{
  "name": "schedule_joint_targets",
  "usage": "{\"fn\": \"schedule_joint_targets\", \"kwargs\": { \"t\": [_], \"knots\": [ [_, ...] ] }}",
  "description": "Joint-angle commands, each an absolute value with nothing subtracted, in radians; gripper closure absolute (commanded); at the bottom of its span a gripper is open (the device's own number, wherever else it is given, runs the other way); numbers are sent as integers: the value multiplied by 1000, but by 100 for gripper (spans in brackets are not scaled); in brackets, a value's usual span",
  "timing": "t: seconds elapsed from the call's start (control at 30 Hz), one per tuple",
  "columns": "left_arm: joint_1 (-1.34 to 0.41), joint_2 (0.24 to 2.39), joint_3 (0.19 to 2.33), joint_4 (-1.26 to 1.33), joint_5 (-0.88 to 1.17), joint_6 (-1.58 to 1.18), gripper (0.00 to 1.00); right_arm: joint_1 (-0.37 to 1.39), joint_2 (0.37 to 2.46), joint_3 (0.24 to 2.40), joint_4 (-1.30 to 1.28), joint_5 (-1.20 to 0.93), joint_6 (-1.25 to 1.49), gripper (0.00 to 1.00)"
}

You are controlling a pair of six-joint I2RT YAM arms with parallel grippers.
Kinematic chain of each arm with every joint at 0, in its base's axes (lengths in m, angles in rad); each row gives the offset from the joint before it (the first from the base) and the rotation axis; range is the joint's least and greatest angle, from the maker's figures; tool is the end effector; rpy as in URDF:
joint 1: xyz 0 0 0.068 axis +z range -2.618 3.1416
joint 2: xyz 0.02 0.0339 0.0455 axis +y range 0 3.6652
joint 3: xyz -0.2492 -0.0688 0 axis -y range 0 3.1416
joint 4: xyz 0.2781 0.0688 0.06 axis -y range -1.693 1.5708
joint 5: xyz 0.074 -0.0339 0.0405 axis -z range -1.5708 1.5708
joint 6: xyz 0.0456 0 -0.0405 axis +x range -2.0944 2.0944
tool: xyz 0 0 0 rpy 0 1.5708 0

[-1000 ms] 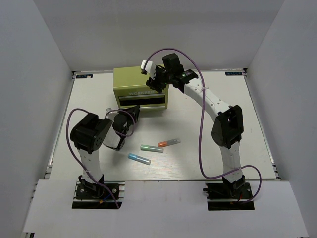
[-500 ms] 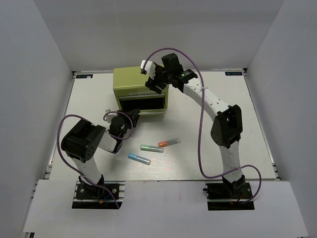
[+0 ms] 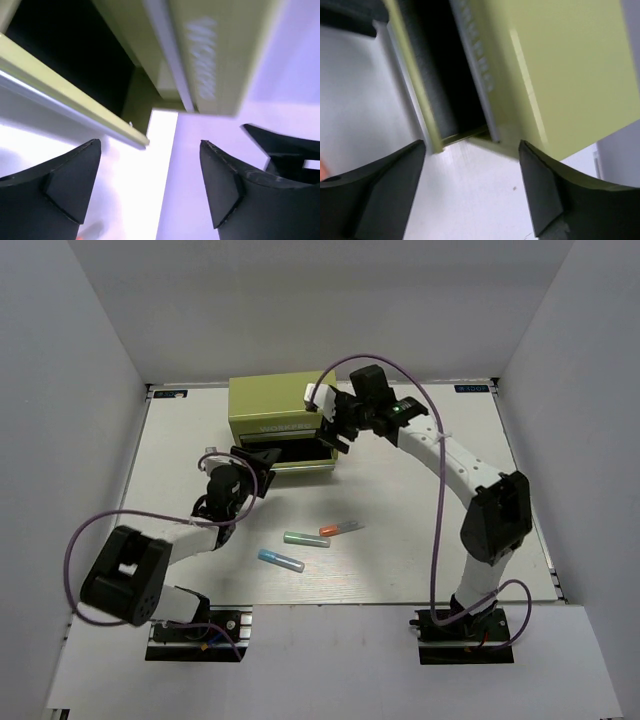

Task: Sort the stationery into containers
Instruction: Open the drawer in the storage box, then pick up the pen from the center of the board.

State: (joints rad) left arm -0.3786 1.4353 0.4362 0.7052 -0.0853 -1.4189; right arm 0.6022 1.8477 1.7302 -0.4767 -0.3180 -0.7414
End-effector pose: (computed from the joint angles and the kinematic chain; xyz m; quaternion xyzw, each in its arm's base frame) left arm 0.2817 -0.1079 0.1244 -0.4208 0.6836 -0.4446 0.3975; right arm 0.3781 0.2772 0.3145 -0.6009 0.6363 0.1073 0.4718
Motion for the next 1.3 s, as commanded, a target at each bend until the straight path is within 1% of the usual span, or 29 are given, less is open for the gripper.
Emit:
{"fn": "schedule_joint_targets", "kwargs": {
  "t": [0.0, 0.03, 0.07, 0.1, 0.13, 0.17, 0.2, 0.27, 0.3, 0.33, 0.37, 0.4, 0.43, 0.5, 0.53, 0.57, 0.67, 0.73, 0.83, 0.97, 1.07, 1.1, 1.17, 1.23, 1.27],
  "knots": [
    [-376, 1278, 459, 454, -2, -1313, 10, 591, 1712, 1632, -503, -412, -797, 21],
    [-376, 1196, 459, 384, -2, -1258, 6, 581, 1666, 1605, -515, -469, -816, 24],
    [-376, 1152, 468, 320, -2, -1223, 4, 581, 1645, 1509, -525, -501, -901, 27],
    [-376, 1111, 485, 178, -2, -1191, 1, 578, 1600, 1471, -569, -561, -940, 35],
    [-376, 1036, 494, 107, -11, -1151, 1, 578, 1560, 1360, -587, -609, -1015, 40],
    [-367, 1001, 508, 36, -21, -1140, 1, 581, 1546, 1324, -603, -626, -1085, 46],
    [-367, 968, 508, -100, -35, -1131, 1, 578, 1520, 1295, -658, -656, -1119, 61],
    [-367, 911, 520, -220, -75, -1120, 1, 584, 1532, 1212, -695, -670, -1211, 73],
    [-367, 866, 520, -269, -89, -1120, 1, 589, 1555, 1207, -734, -678, -1224, 84],
    [-367, 847, 520, -347, -89, -1120, 1, 589, 1589, 1212, -768, -684, -1235, 86],
    [-367, 832, 529, -377, -89, -1089, 1, 594, 1607, 1227, -799, -686, -1235, 86],
    [-367, 819, 529, -406, -80, -1069, 1, 591, 1646, 1242, -808, -693, -1235, 81],
    [-367, 810, 555, -464, -65, -1045, 1, 597, 1673, 1249, -808, -689, -1218, 65],
    [-367, 810, 584, -530, -54, -980, 6, 607, 1700, 1252, -778, -667, -1187, 54],
    [-367, 810, 621, -613, -54, -968, 8, 618, 1715, 1247, -761, -657, -1181, 43],
    [-367, 831, 638, -655, -54, -968, 11, 627, 1718, 1230, -709, -644, -1172, 41],
    [-367, 874, 709, -792, -54, -945, 13, 649, 1753, 1233, -667, -615, -1147, 39],
    [-367, 902, 730, -839, -43, -945, 13, 669, 1773, 1239, -660, -606, -1135, 39],
    [-367, 914, 752, -888, -14, -968, 7, 689, 1793, 1221, -621, -577, -1106, 39],
    [-367, 891, 752, -899, 41, -1055, 6, 722, 1796, 1175, -537, -477, -1049, 39],
    [-367, 891, 741, -867, 101, -1150, 6, 739, 1796, 1126, -424, -437, -996, 39],
    [-367, 891, 721, -836, 119, -1173, 6, 750, 1798, 1109, -391, -395, -974, 40],
    [-367, 891, 703, -812, 167, -1238, 6, 753, 1798, 1091, -368, -370, -962, 40],
    [-367, 891, 687, -790, 189, -1275, 6, 759, 1805, 1085, -350, -336, -959, 44],
    [-367, 891, 687, -779, 198, -1304, 6, 759, 1809, 1071, -351, -331, -956, 44]
  ]
}}
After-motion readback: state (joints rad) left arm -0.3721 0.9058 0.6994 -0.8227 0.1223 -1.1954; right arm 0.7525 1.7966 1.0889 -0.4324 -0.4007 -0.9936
